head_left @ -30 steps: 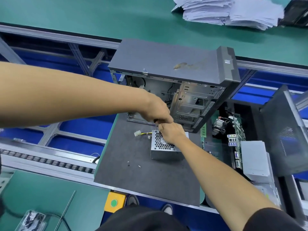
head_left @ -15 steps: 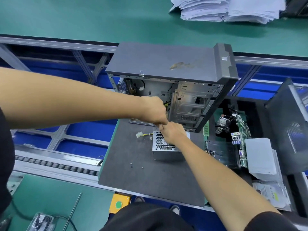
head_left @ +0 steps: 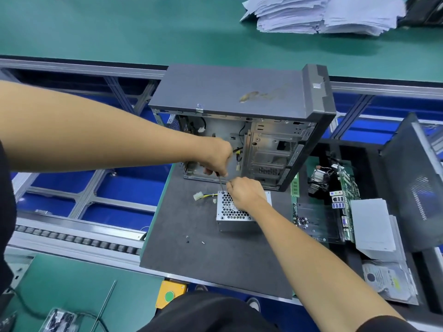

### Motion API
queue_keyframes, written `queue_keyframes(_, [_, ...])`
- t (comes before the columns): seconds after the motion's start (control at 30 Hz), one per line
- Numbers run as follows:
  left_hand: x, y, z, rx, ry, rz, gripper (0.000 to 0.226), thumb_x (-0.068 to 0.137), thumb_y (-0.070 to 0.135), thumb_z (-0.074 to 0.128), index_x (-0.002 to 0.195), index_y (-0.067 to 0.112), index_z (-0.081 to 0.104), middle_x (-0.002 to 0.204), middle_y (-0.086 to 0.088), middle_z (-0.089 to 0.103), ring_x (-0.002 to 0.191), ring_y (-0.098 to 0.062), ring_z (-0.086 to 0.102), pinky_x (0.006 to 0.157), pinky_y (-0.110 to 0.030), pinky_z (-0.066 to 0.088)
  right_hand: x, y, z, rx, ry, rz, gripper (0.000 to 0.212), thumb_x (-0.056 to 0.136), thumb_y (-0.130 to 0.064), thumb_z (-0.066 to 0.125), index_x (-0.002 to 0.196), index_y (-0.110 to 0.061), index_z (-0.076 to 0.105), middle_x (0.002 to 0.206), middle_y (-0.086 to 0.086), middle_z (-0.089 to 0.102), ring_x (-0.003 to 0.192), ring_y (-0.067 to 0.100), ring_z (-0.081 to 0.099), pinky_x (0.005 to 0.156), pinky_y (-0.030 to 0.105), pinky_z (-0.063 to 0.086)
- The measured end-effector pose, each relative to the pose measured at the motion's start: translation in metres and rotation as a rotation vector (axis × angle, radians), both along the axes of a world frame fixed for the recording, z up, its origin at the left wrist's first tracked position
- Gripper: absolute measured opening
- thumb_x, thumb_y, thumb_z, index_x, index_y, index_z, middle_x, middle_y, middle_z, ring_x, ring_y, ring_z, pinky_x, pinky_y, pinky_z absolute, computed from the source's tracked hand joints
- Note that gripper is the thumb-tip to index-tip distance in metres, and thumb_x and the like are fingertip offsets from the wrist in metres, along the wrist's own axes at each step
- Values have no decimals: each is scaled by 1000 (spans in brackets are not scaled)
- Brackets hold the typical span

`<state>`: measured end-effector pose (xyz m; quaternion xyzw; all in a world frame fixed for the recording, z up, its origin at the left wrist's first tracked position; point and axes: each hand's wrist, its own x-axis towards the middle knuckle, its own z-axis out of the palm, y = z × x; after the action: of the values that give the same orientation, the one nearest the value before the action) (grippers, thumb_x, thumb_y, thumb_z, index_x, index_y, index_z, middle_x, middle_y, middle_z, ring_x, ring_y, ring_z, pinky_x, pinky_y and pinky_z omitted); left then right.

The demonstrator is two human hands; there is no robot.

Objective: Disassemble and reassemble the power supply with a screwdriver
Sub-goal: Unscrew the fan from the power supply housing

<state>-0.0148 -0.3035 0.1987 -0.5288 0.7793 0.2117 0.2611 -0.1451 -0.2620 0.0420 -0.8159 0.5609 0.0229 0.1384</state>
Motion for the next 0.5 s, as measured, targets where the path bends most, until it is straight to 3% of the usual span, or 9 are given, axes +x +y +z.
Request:
queue_keyframes(0.07, [-1,0,3,43,-27,58,39,97,40,64,105,2,69,77,-7,76,59,-18,63,74,-32,57,-1,0,1,-5,17,15,37,100,-19,44,64,-22,39,58,-6,40,67,32,56,53,33,34])
queue_keyframes(0.13, [-4,-1,2,23,-46,-58,32,97,39,64,96,7,68,70,-2,70,61,-17,59,71,-33,52,-1,0,2,-16,48,51,37,97,-14,48,63,-21,36,58,-7,39,64,30,51,50,32,31])
queue_keyframes(0.27, [-5,2,3,-156,-184,-611,22,99,44,58,95,22,58,74,7,55,66,-15,47,57,-31,36,-1,-1,2,2,23,34,27,102,-21,42,79,-21,56,64,-6,44,71,28,55,60,34,37])
queue_keyframes(0.4, [-5,3,-1,-276,-247,-1191,18,105,36,47,113,24,58,90,1,68,70,-23,52,56,-31,29,0,-2,11,7,89,98,14,94,-13,48,94,-19,61,71,-3,48,74,29,57,61,36,39])
queue_keyframes(0.5, [-11,-1,2,-248,-277,-1247,19,105,38,46,113,24,56,95,2,69,81,-26,62,57,-32,33,-1,2,15,2,75,90,13,95,-12,46,95,-19,57,71,-3,47,71,29,53,61,36,40])
